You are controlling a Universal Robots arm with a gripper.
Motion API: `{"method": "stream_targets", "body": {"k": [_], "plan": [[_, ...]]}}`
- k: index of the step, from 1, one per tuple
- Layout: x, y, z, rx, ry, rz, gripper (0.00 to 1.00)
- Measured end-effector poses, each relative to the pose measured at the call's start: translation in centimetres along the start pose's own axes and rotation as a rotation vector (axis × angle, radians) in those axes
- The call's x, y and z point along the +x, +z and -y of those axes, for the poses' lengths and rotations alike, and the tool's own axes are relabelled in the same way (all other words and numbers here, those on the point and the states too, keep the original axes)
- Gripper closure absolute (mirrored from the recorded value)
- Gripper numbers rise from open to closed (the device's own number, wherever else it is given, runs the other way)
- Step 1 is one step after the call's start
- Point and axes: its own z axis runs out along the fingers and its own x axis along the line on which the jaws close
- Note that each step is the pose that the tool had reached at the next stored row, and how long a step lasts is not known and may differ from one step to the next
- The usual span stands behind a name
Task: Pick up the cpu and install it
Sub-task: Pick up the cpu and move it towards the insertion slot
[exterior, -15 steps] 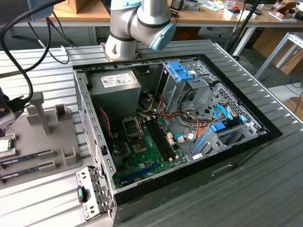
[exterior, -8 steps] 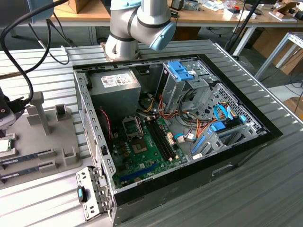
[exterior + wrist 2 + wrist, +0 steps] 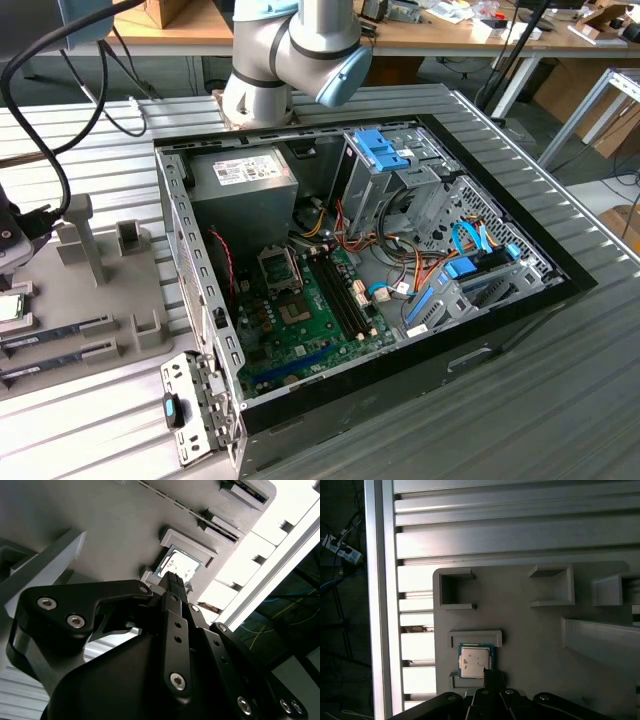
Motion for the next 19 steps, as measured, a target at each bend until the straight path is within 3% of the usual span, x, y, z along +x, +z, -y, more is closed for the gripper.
{"method": "stream_targets", "body": {"k": [3, 9, 10, 13, 19], "plan": [[0.0, 0.0, 0.0, 0.0, 0.0, 0.0, 0.89], [0.0, 0.01, 0.0, 0.0, 0.0, 0.0, 0.53], [0.0, 0.01, 0.0, 0.0, 0.0, 0.0, 0.53], [0.0, 0.02, 0.0, 0.0, 0.0, 0.0, 0.34], [0.0, 0.03, 0.0, 0.0, 0.0, 0.0001, 0.34]]}}
